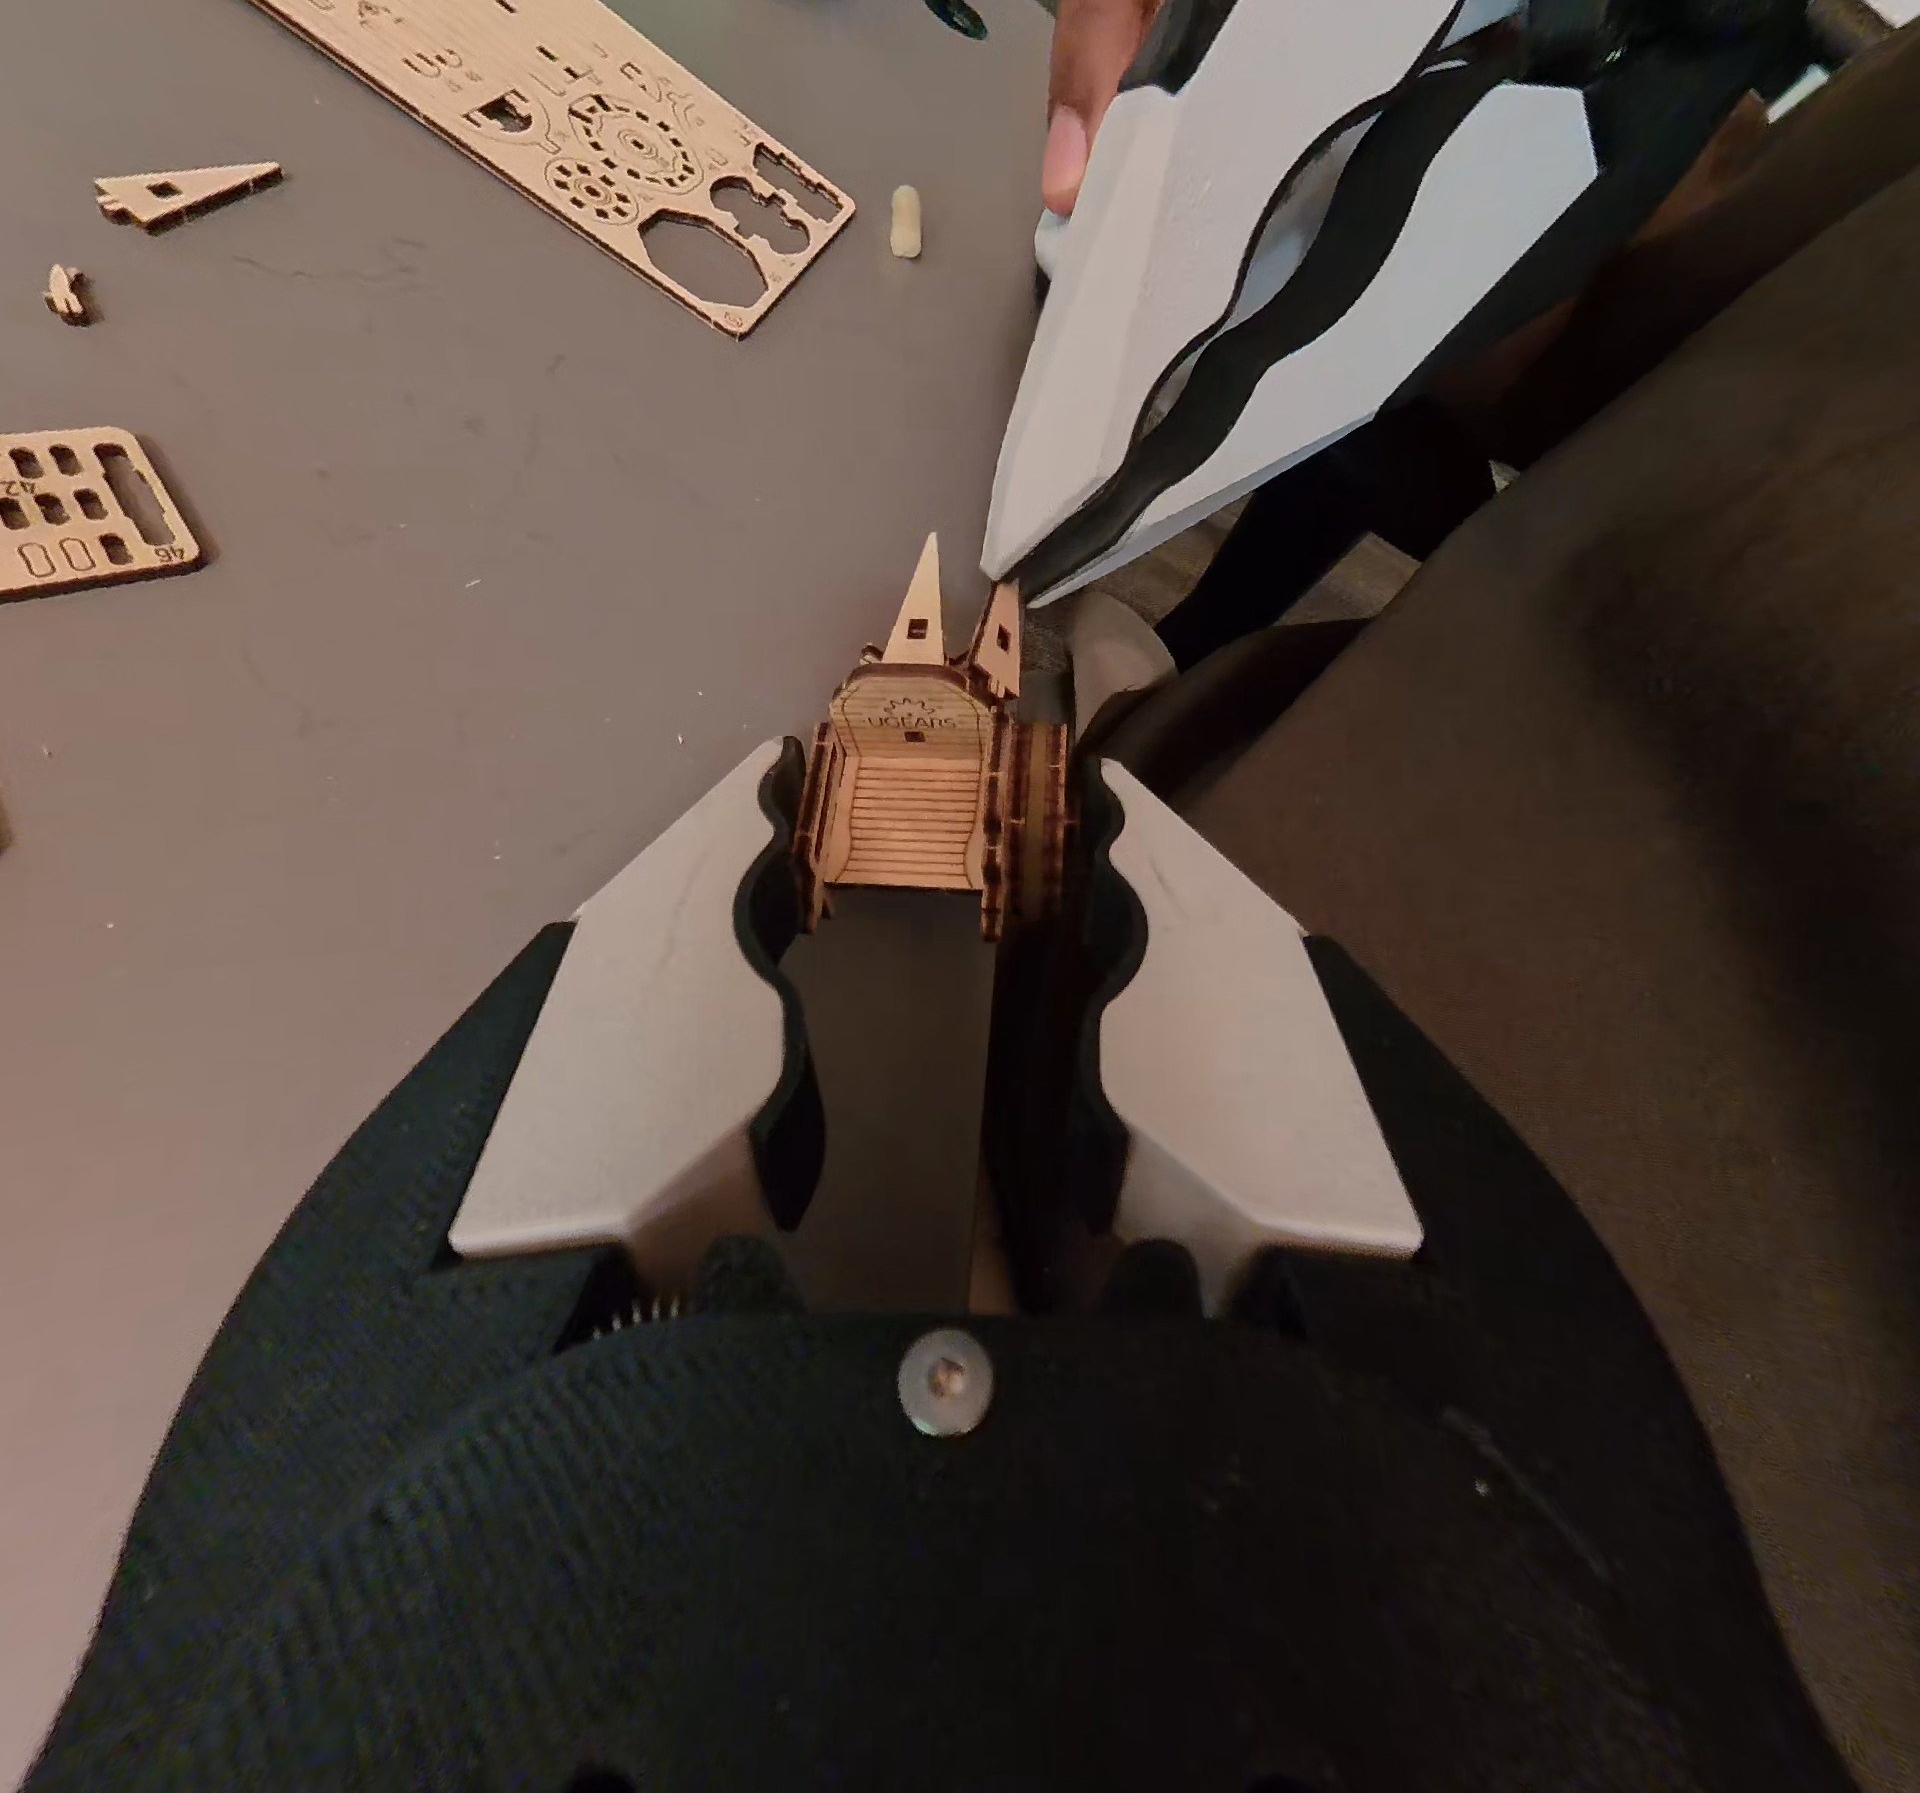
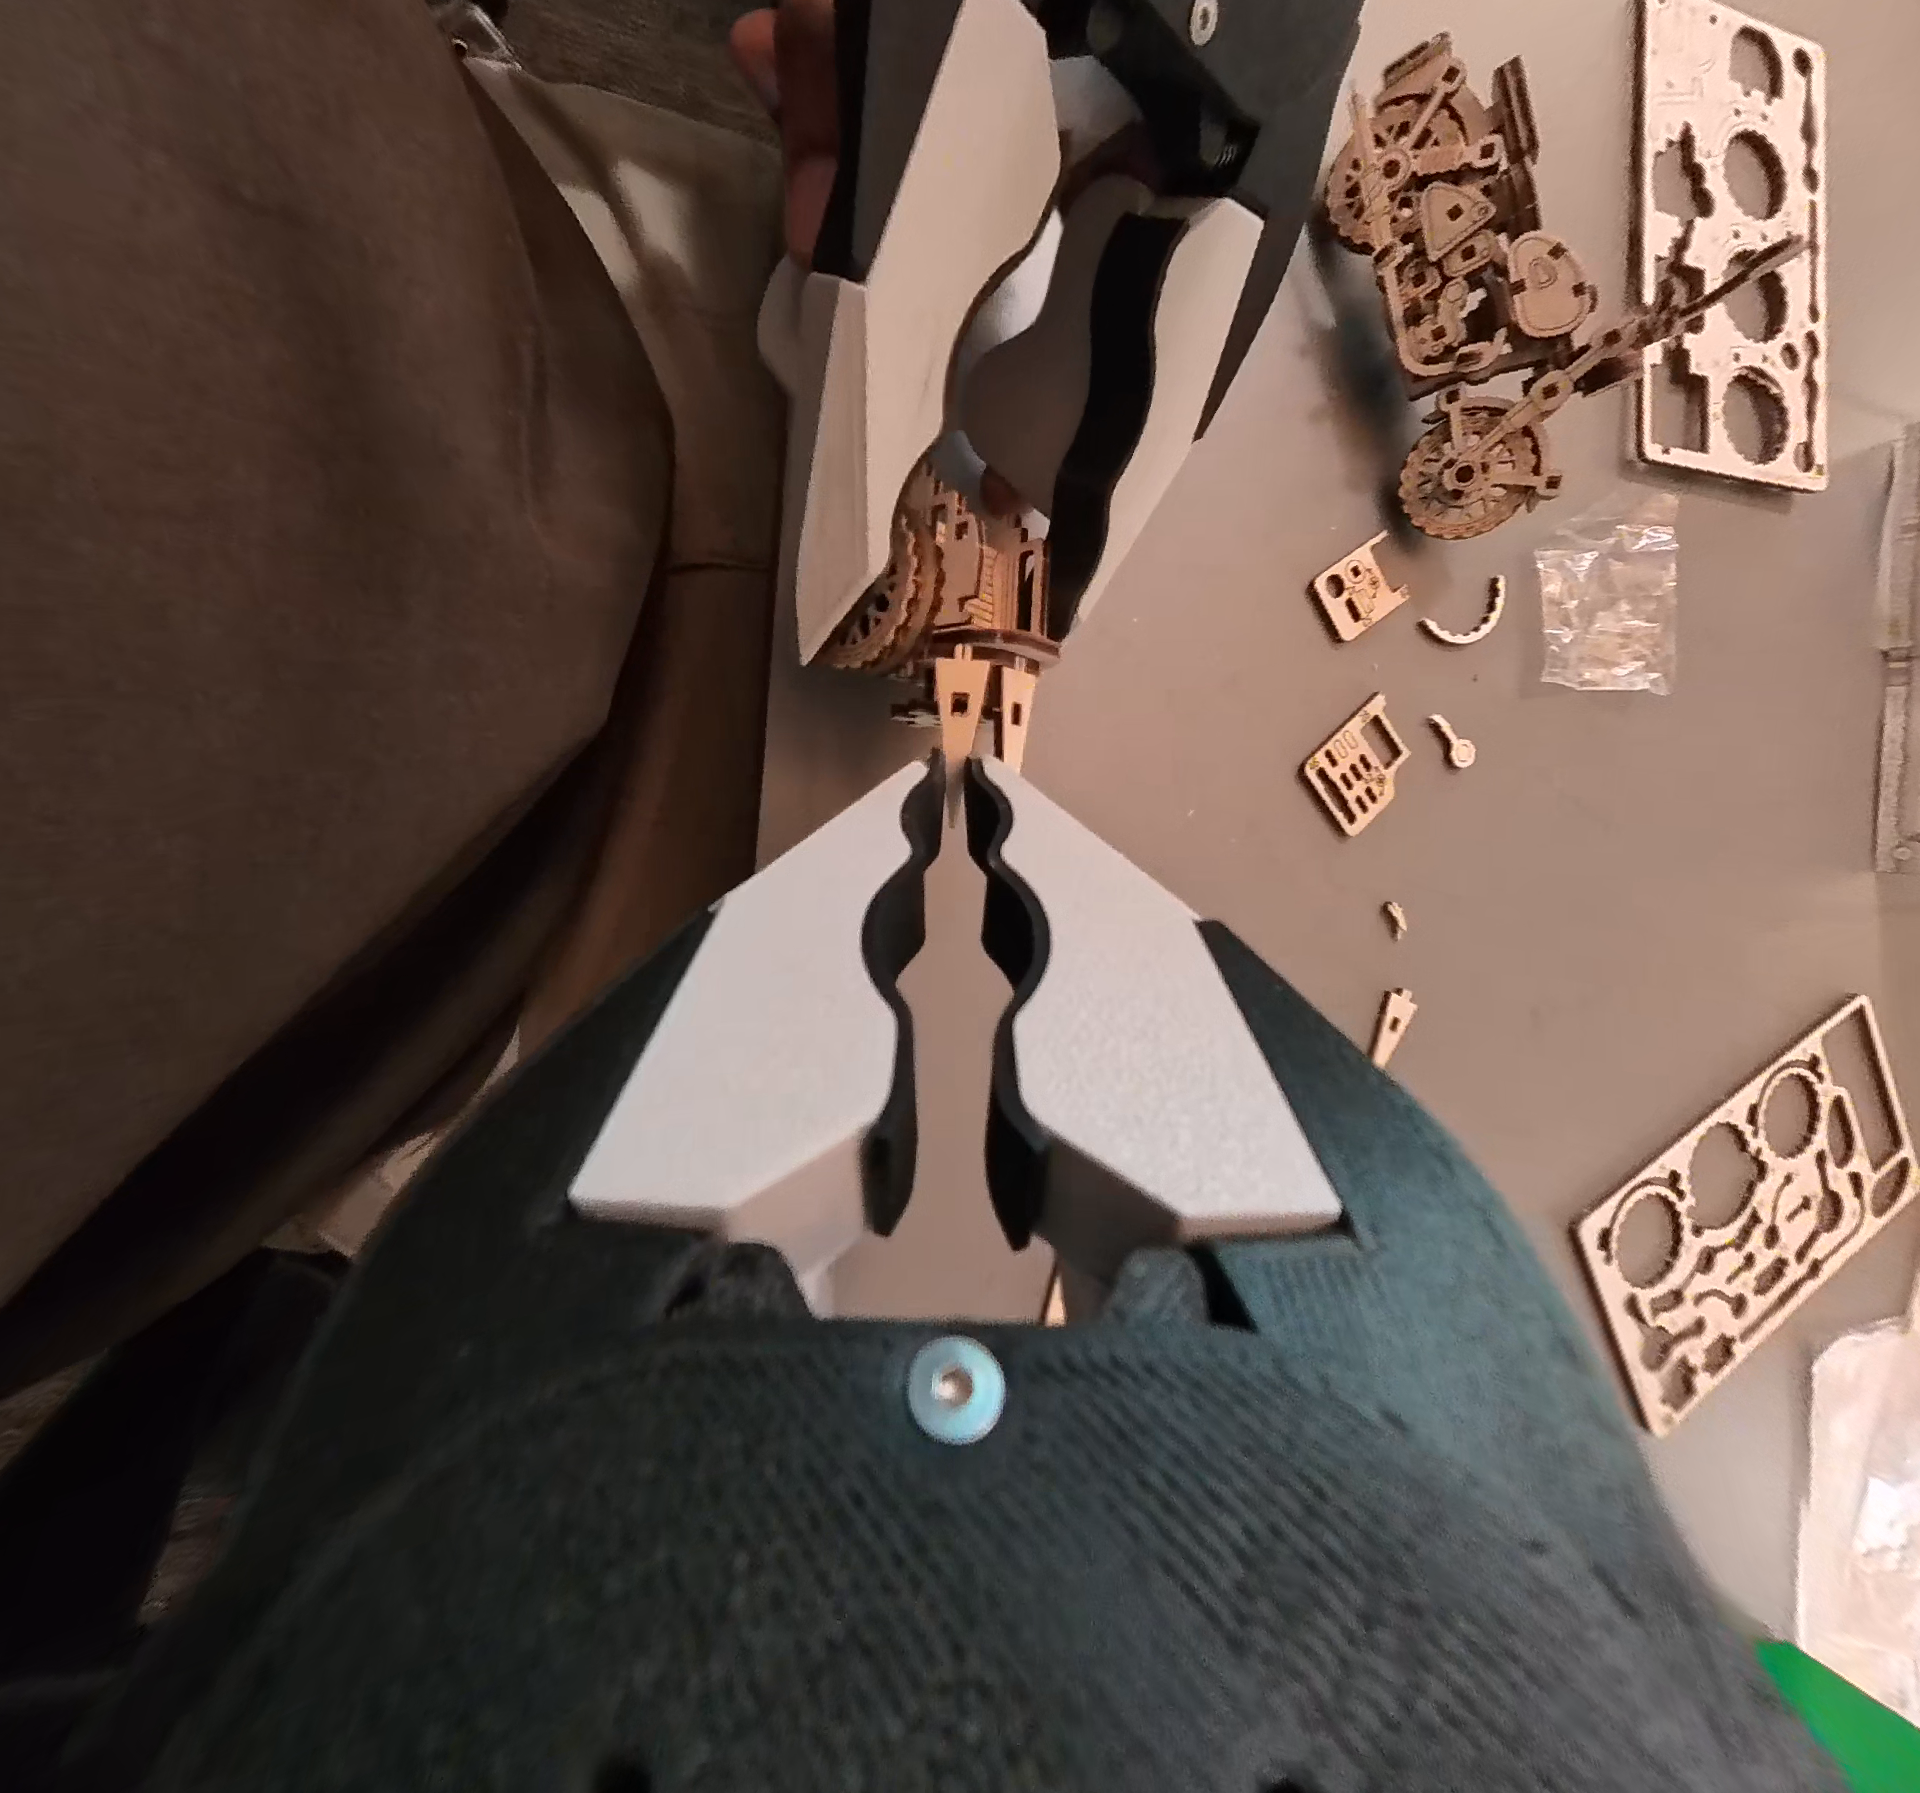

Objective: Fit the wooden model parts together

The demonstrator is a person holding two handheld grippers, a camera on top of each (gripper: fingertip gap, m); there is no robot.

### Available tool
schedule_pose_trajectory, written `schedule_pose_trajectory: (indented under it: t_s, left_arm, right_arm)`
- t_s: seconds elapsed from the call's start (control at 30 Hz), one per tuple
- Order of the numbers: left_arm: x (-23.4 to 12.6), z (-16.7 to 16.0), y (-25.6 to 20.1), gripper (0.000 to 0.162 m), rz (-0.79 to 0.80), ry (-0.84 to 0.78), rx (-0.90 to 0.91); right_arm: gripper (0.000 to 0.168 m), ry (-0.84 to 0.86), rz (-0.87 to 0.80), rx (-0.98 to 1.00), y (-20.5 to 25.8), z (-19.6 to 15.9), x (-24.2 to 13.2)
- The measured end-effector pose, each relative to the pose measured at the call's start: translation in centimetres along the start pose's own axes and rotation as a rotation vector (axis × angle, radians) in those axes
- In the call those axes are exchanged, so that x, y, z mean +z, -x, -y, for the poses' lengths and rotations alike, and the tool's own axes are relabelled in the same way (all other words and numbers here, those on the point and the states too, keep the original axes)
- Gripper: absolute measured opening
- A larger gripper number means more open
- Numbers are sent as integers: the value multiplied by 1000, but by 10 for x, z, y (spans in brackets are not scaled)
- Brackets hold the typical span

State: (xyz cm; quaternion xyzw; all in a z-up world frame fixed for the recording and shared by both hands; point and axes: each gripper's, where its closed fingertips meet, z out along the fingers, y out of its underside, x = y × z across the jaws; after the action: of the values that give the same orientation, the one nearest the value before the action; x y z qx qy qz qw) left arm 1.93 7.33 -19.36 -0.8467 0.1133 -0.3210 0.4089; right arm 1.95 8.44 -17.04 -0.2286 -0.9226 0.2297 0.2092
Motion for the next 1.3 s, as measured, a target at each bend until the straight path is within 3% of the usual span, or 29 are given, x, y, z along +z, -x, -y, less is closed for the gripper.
schedule_pose_trajectory:
  t_s: [0.43, 1.3]
  left_arm:
    - [1, -2, 0, 50, 26, 14, 37]
    - [0, -4, 9, 49, -2, 13, -119]
  right_arm:
    - [2, 7, 39, 38, 3, -2, 3]
    - [2, -40, 32, 67, 6, -7, 14]
